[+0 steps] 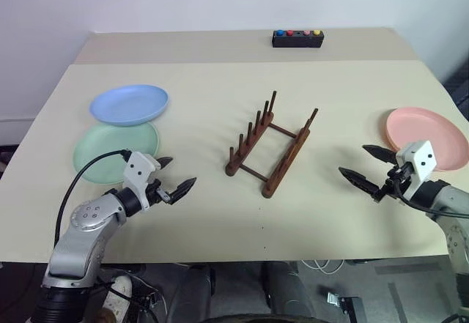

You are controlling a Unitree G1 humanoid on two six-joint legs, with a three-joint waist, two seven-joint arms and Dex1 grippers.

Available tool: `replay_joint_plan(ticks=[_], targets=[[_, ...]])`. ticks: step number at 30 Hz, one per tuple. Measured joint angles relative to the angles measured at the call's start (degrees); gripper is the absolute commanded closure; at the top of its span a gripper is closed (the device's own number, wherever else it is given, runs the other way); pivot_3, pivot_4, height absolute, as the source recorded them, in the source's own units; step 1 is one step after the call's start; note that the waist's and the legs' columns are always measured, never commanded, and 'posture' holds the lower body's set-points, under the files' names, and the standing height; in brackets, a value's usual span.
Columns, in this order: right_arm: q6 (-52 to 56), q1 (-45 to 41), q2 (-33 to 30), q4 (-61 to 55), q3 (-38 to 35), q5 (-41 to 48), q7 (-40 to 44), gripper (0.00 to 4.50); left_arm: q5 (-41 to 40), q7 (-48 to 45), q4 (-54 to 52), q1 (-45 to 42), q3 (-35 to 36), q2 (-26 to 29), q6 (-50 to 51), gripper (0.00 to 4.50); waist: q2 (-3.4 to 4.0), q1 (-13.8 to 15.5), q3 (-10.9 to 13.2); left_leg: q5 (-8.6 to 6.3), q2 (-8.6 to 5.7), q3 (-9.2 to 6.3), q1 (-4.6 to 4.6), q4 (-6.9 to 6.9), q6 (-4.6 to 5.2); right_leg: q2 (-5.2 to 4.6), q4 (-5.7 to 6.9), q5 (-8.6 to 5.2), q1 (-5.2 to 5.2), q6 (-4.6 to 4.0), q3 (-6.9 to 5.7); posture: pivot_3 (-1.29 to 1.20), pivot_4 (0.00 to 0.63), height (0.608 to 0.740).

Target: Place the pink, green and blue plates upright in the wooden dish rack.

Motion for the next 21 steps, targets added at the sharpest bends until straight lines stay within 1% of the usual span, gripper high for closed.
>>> replay_joint_plan(ticks=[6, 13, 18, 21], targets=[[0.2, 0.1, 0.6, -0.7, 0.2, -0.1, -1.1, 0.03, -0.3, -0.6, 1.2, -2.1, 0.3, 0.8, 0.0, 0.00, 0.00, 0.0, 0.0, 0.00, 0.00, 0.01, 0.01, 0.00, 0.00, 0.00, 0.00, 0.04, 0.00, 0.06, 0.01, 0.00, 0.150, 0.740], [0.4, 1.4, 1.7, -4.4, 0.4, -0.1, -2.7, 0.03, -1.5, -2.3, 1.0, -2.1, 0.3, 2.1, 1.3, 0.00, 0.00, 0.0, 0.0, 0.00, 0.01, 0.01, 0.00, -0.02, 0.00, 0.00, 0.00, 0.05, -0.01, 0.09, 0.00, 0.00, 0.150, 0.740], [0.4, 2.0, 2.4, -4.7, 0.9, -0.1, -3.0, 0.03, -1.7, -3.4, -1.2, 0.1, 0.1, 3.1, 2.3, 0.00, 0.00, 0.0, 0.0, 0.00, 0.01, 0.01, 0.01, -0.02, 0.00, 0.00, 0.00, 0.00, 0.00, 0.00, 0.00, 0.00, 0.150, 0.740], [0.4, 1.9, 3.0, -4.9, 2.5, -0.2, -3.4, 0.03, -1.8, -4.7, -3.2, 1.2, -1.3, 3.1, 2.8, 0.00, 0.00, 0.0, 0.0, 0.00, 0.01, 0.01, 0.00, -0.01, 0.00, 0.00, 0.00, -0.01, 0.00, -0.02, 0.00, 0.00, 0.150, 0.740]])
